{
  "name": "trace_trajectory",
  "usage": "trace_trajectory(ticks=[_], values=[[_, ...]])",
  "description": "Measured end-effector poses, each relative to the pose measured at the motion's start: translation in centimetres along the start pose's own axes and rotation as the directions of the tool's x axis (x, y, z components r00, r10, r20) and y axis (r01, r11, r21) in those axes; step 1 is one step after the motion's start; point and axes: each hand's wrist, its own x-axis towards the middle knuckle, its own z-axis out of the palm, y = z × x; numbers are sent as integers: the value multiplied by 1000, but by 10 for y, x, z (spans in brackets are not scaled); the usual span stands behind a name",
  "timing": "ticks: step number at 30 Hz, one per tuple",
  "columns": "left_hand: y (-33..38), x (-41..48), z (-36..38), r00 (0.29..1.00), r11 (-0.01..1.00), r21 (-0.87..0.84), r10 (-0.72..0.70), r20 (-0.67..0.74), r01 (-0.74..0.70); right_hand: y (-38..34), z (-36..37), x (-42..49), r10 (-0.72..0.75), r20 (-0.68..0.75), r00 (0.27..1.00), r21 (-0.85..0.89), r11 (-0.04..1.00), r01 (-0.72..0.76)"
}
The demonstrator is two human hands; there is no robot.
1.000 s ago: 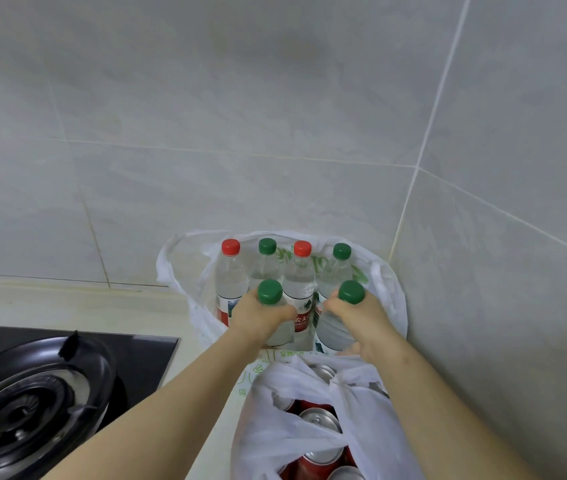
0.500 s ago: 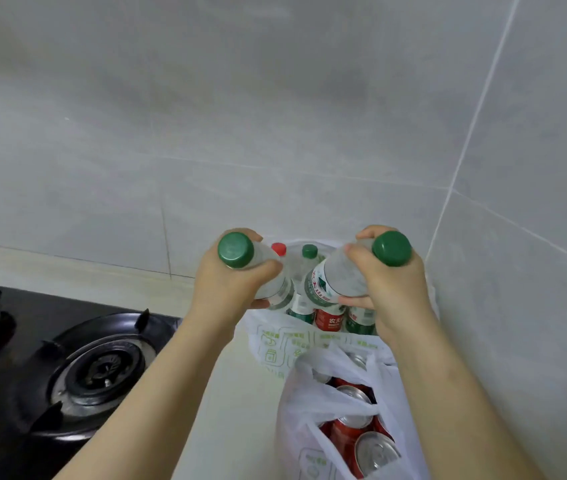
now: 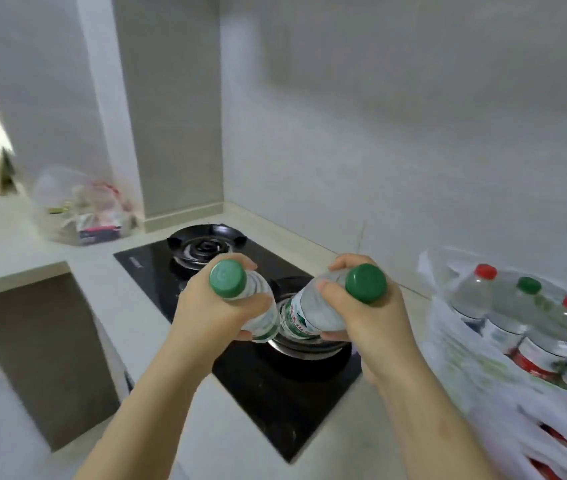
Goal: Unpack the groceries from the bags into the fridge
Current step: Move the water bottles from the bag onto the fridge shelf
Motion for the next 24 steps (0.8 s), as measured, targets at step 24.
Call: trace_trajectory(ticks=[24], values=[[37, -356, -432, 438, 963, 142, 29, -899, 229, -52, 418, -347, 43, 949, 313, -12, 995, -102]])
